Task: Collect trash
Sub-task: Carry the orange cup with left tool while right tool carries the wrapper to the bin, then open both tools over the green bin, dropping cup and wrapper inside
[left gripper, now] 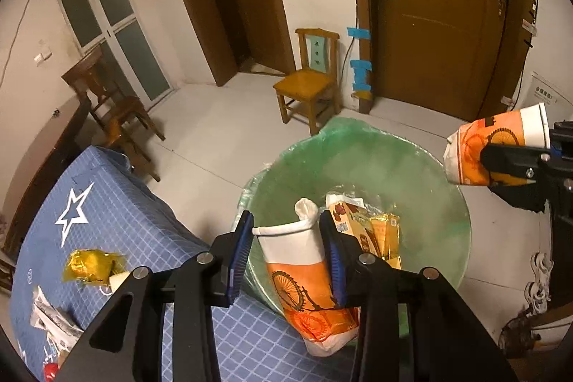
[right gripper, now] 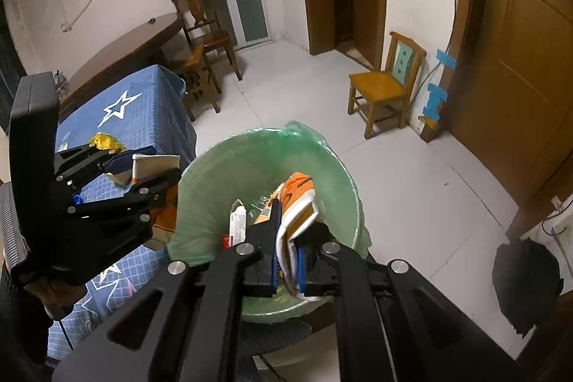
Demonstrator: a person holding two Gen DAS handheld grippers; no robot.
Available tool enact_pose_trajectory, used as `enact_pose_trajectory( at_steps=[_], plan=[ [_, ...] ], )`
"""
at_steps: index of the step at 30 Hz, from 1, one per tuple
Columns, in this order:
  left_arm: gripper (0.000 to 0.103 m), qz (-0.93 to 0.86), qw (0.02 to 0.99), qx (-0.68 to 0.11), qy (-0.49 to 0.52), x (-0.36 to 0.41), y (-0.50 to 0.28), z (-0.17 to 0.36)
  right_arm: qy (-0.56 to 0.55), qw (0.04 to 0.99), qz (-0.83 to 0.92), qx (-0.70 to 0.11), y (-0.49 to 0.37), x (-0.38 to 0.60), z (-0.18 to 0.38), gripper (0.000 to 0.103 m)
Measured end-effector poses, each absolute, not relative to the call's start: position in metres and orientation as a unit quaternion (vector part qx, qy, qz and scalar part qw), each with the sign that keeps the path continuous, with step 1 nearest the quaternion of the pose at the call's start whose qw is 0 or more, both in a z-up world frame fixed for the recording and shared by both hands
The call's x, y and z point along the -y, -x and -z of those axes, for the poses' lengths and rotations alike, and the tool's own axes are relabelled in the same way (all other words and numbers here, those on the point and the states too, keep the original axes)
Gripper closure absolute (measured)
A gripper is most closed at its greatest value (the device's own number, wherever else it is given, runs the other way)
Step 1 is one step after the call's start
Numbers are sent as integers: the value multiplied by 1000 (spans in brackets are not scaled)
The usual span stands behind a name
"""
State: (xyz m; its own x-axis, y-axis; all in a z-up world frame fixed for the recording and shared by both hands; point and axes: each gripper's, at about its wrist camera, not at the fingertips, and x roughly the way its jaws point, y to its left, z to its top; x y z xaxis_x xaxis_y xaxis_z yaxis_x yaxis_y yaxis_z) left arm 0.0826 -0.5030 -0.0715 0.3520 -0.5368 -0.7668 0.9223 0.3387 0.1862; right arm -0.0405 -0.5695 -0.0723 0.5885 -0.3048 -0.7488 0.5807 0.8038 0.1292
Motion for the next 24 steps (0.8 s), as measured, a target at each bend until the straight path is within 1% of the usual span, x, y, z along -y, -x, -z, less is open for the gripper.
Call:
enact_pose_trajectory(
  at_steps=[5, 24],
  plan=[
    [63, 493, 747, -317, -314, 502, -82, 75, -188, 869, 252, -381, 41, 571, 74, 97],
    [63, 490, 745, -321, -320, 499, -87, 78, -180, 872, 243, -384, 35, 572, 70, 97]
  ],
)
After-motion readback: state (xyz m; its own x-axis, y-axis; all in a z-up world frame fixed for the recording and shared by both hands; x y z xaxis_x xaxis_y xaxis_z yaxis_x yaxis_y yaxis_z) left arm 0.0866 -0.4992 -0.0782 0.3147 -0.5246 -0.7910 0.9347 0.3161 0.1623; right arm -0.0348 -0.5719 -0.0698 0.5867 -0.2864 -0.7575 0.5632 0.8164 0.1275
